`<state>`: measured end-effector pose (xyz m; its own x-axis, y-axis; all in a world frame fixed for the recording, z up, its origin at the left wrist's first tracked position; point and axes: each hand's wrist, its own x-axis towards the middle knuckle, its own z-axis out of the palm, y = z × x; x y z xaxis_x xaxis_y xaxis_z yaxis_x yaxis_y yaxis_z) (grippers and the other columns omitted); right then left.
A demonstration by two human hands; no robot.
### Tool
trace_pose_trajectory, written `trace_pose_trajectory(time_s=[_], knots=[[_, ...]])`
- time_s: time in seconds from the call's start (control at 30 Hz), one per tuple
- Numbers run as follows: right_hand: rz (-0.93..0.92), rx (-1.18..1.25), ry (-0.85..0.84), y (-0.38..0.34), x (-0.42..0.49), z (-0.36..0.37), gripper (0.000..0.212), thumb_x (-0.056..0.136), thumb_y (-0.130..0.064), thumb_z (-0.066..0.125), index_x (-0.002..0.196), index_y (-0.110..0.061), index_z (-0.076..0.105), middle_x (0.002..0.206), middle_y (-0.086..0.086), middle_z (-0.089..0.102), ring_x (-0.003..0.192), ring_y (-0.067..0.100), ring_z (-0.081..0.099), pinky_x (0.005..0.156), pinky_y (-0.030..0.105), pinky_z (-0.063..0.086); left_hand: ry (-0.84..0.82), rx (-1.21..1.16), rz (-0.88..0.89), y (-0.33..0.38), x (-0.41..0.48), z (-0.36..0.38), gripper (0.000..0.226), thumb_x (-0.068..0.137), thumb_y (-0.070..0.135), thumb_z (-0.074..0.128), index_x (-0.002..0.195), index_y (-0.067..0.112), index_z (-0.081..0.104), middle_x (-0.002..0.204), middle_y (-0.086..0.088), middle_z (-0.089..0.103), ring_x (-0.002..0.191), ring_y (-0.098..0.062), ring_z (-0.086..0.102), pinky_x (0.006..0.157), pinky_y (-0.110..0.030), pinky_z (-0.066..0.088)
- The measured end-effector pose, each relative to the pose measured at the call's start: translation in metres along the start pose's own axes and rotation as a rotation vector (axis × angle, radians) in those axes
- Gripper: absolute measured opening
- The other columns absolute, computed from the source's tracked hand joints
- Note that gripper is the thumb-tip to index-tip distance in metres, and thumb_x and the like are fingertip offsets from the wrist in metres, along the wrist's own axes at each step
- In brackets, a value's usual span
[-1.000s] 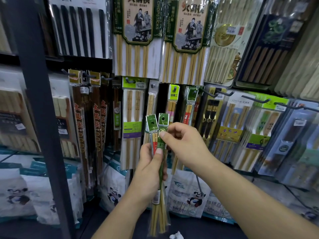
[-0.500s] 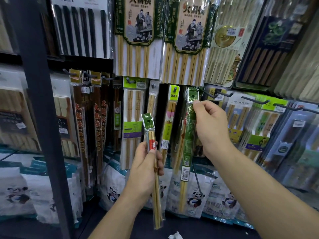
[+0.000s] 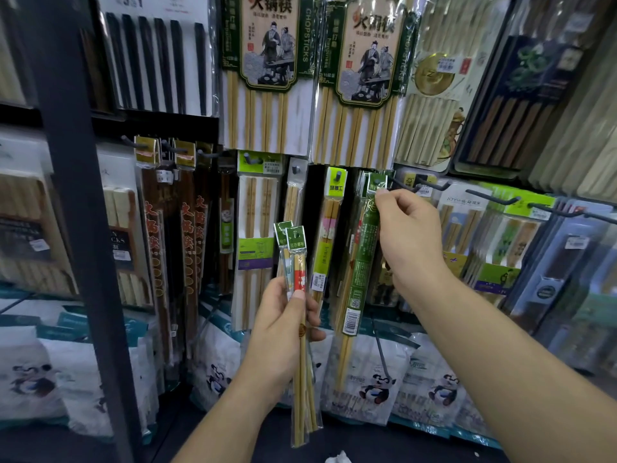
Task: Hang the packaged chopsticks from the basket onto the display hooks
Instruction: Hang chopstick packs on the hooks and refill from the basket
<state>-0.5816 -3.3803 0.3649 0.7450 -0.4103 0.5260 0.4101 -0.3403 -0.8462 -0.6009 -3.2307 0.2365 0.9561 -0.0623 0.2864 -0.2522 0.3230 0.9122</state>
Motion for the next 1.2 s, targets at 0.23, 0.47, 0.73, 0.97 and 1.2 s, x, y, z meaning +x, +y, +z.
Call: trace_pose_trajectory(time_s=[0.23, 0.47, 0.73, 0.97, 1.2], knots=[[-0.001, -0.073, 0.007, 0.013, 0.004, 0.0, 0.042, 0.104, -0.03, 0.054, 0.065, -0.015, 0.05, 0.041, -0.015, 0.031, 0.041, 0.005, 0.03, 0.089, 0.018, 0.039, 0.0, -0.008, 0.001, 0.002, -0.001, 0.001, 0.014, 0.11, 0.015, 0.044, 0.111, 0.014, 0.058, 0.078, 0.009, 0.065, 0.07, -0.012, 0.061, 0.068, -0.036, 0.063], [0.018, -0.173, 0.062, 0.029, -0.008, -0.002, 0.021, 0.099, -0.038, 0.061, 0.084, -0.023, 0.06, 0.074, -0.009, 0.058, 0.061, -0.003, 0.053, 0.062, 0.024, 0.039, 0.001, -0.012, 0.014, 0.003, -0.001, 0.001, 0.013, 0.108, 0.016, 0.048, 0.106, 0.013, 0.06, 0.081, 0.005, 0.067, 0.074, -0.014, 0.063, 0.067, -0.033, 0.062], [-0.038, -0.169, -0.382, 0.031, -0.059, 0.012, 0.02, 0.1, -0.038, 0.061, 0.083, -0.027, 0.065, 0.067, -0.016, 0.063, 0.056, -0.002, 0.057, 0.052, 0.011, 0.044, -0.025, -0.067, -0.009, 0.004, 0.0, 0.003, 0.012, 0.106, 0.018, 0.055, 0.109, 0.015, 0.066, 0.081, -0.004, 0.072, 0.072, -0.018, 0.065, 0.061, -0.027, 0.055], [0.043, -0.041, -0.377, 0.027, -0.057, 0.013, 0.023, 0.101, -0.025, 0.062, 0.082, -0.014, 0.067, 0.071, 0.013, 0.064, 0.058, 0.012, 0.059, 0.057, 0.028, 0.054, -0.003, -0.056, -0.013, 0.007, -0.002, 0.002, 0.03, 0.108, 0.027, 0.049, 0.092, 0.026, 0.074, 0.087, -0.007, 0.075, 0.074, -0.019, 0.068, 0.061, -0.027, 0.056], [0.013, 0.051, -0.112, 0.012, -0.032, 0.004, 0.028, 0.103, -0.027, 0.058, 0.08, -0.013, 0.061, 0.054, -0.012, 0.05, 0.044, 0.002, 0.04, 0.042, 0.014, 0.035, 0.117, -0.173, -0.086, 0.0, 0.003, 0.0, 0.022, 0.108, 0.019, 0.049, 0.106, 0.012, 0.071, 0.088, -0.008, 0.076, 0.078, -0.015, 0.073, 0.066, -0.031, 0.062]])
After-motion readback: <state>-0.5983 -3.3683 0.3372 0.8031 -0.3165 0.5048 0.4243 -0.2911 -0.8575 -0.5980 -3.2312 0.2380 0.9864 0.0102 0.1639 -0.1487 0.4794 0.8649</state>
